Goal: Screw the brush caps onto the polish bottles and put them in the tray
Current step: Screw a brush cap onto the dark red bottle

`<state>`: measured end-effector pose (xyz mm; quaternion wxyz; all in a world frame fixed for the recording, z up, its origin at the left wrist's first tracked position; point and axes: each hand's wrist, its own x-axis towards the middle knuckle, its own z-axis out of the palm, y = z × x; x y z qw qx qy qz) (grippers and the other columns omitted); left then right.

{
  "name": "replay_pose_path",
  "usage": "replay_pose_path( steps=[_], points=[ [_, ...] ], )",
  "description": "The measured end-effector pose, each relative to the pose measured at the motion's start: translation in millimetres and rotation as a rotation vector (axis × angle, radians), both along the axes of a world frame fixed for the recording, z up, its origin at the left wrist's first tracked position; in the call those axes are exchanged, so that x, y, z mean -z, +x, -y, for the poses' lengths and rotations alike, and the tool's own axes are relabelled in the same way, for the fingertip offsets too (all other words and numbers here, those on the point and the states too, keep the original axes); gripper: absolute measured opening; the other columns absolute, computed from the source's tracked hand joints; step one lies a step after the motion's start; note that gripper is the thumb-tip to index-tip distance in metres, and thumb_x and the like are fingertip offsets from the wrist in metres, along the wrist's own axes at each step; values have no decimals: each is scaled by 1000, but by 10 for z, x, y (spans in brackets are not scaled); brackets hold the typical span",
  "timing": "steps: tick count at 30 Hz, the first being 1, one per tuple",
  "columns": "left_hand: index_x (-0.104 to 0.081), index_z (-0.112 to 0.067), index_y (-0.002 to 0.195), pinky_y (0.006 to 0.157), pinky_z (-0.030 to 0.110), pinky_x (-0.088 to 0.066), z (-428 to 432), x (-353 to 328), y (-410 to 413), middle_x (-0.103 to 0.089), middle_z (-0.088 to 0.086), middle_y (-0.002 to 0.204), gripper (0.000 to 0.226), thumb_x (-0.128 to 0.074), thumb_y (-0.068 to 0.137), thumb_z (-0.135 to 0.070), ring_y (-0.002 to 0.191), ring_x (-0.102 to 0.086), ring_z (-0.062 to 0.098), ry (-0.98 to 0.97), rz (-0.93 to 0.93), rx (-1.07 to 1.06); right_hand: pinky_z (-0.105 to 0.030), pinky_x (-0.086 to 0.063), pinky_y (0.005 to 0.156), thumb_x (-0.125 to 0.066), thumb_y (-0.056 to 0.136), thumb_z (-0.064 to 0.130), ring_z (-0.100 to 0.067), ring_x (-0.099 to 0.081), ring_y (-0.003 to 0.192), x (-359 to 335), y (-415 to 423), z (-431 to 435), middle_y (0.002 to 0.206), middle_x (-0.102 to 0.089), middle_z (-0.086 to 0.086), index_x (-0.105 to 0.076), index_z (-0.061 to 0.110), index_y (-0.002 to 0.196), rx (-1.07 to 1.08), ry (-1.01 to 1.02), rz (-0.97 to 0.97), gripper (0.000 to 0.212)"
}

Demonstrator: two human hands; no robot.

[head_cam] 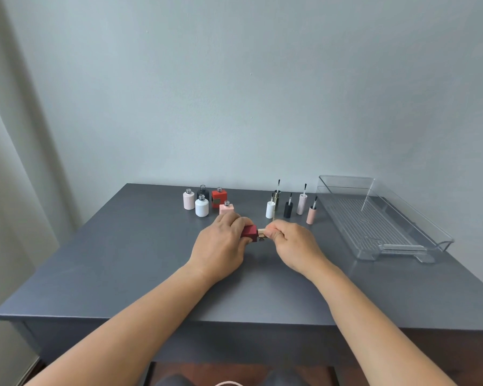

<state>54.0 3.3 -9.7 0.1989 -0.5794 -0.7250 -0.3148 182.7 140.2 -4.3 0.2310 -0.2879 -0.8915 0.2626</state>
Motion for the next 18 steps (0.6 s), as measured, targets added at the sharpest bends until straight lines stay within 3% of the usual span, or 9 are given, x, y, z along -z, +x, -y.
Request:
replay_pose_path(
  steps=[6,8,11,15,18],
  points=[
    [-67,-14,108,56,40,-54,-19,9,0,-63,3,98,23,-71,87,-21,96,-60,25,-6,-4,-7,-22,-37,55,-52,96,31,-3,-52,63,2,-12,-11,65,-58,16,-70,31,92,9,-56,-25,18],
    [-66,-16,112,63,41,-54,-27,20,-29,-62,2,101,24,-70,88,-22,98,-58,24,-14,51,1,-22,-38,54,-55,95,34,-3,-51,60,17,-17,1,62,-59,14,-71,31,91,17,-72,-77,17],
    [-62,-22,118,72,40,-53,-27,32,-55,-58,-3,106,29,-67,90,-26,102,-56,20,-41,137,6,-12,-38,55,-63,92,33,0,-53,59,3,-30,40,60,-61,20,-72,31,86,-14,-191,-227,11],
    [-61,-31,119,75,34,-53,-17,42,-25,-60,-10,105,29,-64,91,-35,100,-57,12,-67,191,5,-20,-46,55,-64,92,17,-8,-51,49,-76,-19,75,60,-64,8,-69,22,99,-95,-435,-419,10],
    [-64,-33,111,79,32,-53,0,35,-43,-63,-13,98,25,-67,86,-34,96,-59,10,-101,281,-8,-22,-50,57,-59,95,13,-11,-52,49,-93,-5,114,63,-65,4,-68,16,106,-125,-420,-415,14]
  ],
)
